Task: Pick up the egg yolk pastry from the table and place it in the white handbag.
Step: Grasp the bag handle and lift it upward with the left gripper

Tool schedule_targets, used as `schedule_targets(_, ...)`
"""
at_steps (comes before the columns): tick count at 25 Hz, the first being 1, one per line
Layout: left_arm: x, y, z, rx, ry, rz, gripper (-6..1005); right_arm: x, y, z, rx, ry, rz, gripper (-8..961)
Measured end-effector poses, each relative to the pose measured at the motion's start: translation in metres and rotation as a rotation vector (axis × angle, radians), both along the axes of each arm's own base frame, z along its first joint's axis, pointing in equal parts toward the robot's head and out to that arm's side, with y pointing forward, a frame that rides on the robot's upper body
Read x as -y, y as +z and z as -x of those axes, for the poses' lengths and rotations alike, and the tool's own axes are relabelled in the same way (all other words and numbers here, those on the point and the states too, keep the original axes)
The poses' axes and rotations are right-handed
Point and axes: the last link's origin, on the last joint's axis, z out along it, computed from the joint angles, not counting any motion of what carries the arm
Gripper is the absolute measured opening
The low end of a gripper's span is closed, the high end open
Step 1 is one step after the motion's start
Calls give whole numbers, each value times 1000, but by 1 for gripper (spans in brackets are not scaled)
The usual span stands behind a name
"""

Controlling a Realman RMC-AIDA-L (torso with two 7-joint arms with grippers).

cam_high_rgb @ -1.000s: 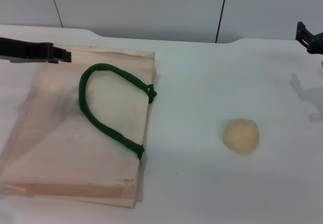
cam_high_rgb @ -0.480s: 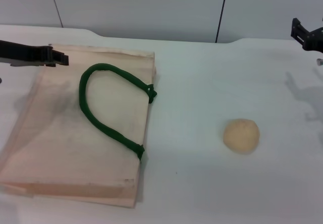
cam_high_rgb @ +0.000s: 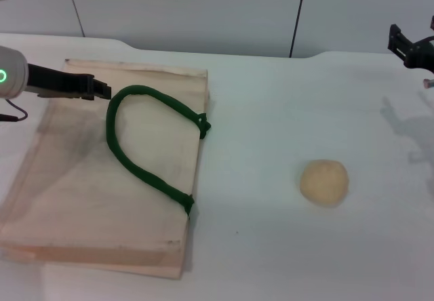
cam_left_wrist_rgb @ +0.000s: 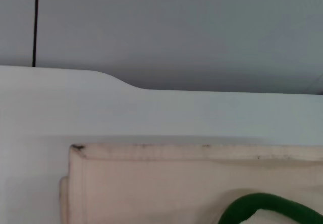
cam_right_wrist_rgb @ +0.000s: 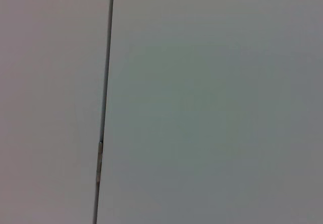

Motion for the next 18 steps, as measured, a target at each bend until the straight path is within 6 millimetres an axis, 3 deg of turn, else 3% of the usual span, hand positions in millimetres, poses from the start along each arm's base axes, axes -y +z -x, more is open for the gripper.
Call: schedule_targets(18,-8,-18,7,-38,35,33,360,-1,1,3,-1,8,-3,770)
